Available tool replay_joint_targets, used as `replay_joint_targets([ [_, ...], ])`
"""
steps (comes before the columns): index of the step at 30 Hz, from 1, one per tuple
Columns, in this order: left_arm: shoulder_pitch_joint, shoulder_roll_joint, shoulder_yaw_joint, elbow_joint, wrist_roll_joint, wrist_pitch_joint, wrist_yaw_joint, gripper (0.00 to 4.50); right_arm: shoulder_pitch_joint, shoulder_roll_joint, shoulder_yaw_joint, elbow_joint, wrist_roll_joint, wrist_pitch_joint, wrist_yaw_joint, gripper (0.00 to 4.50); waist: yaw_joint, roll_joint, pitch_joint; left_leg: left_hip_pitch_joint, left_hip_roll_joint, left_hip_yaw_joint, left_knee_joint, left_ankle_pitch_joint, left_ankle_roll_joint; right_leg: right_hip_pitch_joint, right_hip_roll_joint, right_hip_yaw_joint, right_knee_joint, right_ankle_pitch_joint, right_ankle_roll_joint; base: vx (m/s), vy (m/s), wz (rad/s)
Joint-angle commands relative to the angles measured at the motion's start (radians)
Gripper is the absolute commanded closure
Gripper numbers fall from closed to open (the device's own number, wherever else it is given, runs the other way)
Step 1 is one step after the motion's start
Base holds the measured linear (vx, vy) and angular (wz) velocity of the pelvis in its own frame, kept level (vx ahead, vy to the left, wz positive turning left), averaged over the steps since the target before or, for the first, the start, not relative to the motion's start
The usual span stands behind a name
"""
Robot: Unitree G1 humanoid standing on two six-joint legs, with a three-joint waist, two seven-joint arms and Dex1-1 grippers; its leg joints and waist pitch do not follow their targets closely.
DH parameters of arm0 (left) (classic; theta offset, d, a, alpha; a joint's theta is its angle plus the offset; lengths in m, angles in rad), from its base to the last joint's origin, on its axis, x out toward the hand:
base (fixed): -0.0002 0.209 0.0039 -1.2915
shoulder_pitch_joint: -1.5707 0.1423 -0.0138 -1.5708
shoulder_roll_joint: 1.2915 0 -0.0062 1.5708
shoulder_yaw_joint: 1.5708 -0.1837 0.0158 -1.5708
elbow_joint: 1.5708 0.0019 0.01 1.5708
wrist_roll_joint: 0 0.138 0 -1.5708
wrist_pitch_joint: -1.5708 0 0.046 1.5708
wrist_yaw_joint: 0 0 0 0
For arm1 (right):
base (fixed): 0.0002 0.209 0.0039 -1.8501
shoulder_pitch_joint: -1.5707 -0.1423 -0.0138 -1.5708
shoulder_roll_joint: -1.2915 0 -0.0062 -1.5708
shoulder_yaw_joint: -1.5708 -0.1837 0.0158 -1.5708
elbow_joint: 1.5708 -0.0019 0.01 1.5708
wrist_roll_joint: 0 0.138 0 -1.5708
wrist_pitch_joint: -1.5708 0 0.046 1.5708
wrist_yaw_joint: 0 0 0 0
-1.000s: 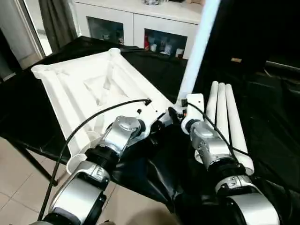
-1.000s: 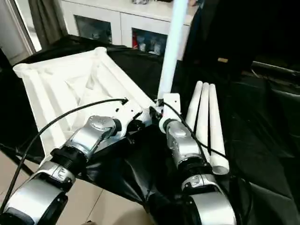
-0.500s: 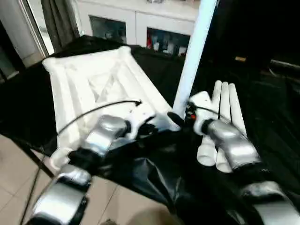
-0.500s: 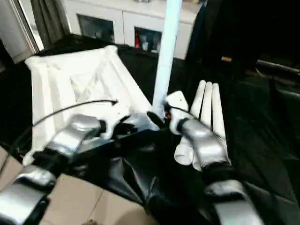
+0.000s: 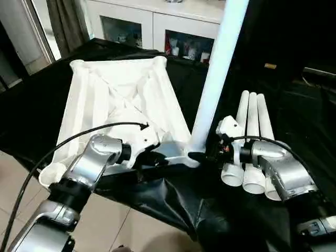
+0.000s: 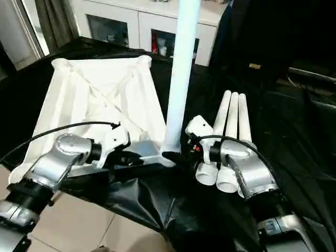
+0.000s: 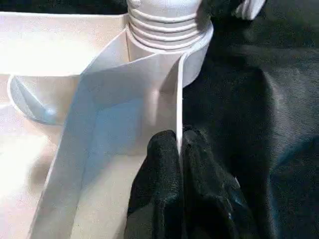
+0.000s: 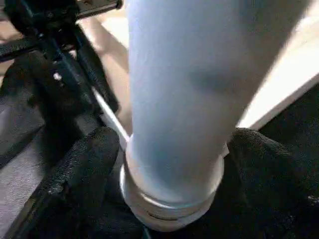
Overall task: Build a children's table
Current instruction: Rotate leg to tighten
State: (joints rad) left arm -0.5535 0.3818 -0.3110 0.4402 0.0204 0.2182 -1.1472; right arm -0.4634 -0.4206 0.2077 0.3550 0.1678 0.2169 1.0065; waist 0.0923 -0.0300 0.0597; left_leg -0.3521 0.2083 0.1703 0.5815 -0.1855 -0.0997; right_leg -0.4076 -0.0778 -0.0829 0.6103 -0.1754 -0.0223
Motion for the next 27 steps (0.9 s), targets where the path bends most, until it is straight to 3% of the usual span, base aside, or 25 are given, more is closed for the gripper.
replay_joint_targets([
  [1,-0.002,-0.015,0.002,-0.044,-0.044,-0.014,-0.019,4.5,0.005,-0.014,0.016,-0.011,-0.008,0.0,0.006,0.96,0.002,-0.007,-0.068,-0.003,0.021,0.001,-0.062,-0.151,0.059,0.058,-0.063,0.051,-0.074,-0.248,-0.174,0.0,0.0,0.0],
  [9,0.003,-0.013,0.0,-0.057,-0.037,-0.008,-0.018,4.5,0.015,-0.023,0.024,-0.022,-0.031,0.006,0.016,1.7,0.003,-0.005,-0.068,-0.003,0.02,0.002,-0.062,-0.152,0.057,0.06,-0.063,0.051,-0.073,-0.236,-0.176,0.0,0.0,0.0],
  [17,-0.001,-0.018,0.009,-0.048,-0.031,0.0,0.007,4.5,0.021,-0.008,0.02,-0.007,-0.039,-0.003,-0.009,1.85,0.003,-0.007,-0.069,-0.003,0.02,0.002,-0.061,-0.145,0.059,0.06,-0.062,0.05,-0.071,-0.227,-0.179,0.0,0.0,0.0],
  [19,-0.04,-0.059,0.04,0.02,0.006,0.049,0.149,4.5,0.012,0.067,-0.042,0.055,-0.022,0.005,-0.146,1.86,0.001,-0.008,-0.068,-0.003,0.019,0.002,-0.061,-0.15,0.048,0.058,-0.063,0.05,-0.074,-0.253,-0.175,0.0,0.0,0.0],
  [21,-0.061,-0.08,0.056,0.052,0.016,0.071,0.211,4.5,0.005,0.1,-0.067,0.082,-0.018,0.01,-0.211,1.86,-0.002,-0.01,-0.067,-0.002,0.017,0.003,-0.061,-0.158,0.04,0.055,-0.063,0.05,-0.077,-0.276,-0.17,0.0,0.0,0.0],
  [24,-0.165,-0.198,0.122,0.215,0.044,0.162,0.502,4.5,-0.043,0.258,-0.167,0.224,-0.021,0.049,-0.566,1.87,-0.006,-0.007,-0.068,0.0,0.012,0.001,-0.061,-0.163,0.009,0.052,-0.061,0.049,-0.081,-0.325,-0.154,0.0,0.0,0.0],
  [27,-0.197,-0.241,0.134,0.264,0.045,0.175,0.578,4.5,-0.066,0.311,-0.19,0.271,-0.027,0.058,-0.685,1.89,-0.004,-0.009,-0.07,-0.004,0.011,0.0,-0.061,-0.157,0.008,0.057,-0.062,0.049,-0.081,-0.306,-0.145,0.0,0.0,0.0],
])
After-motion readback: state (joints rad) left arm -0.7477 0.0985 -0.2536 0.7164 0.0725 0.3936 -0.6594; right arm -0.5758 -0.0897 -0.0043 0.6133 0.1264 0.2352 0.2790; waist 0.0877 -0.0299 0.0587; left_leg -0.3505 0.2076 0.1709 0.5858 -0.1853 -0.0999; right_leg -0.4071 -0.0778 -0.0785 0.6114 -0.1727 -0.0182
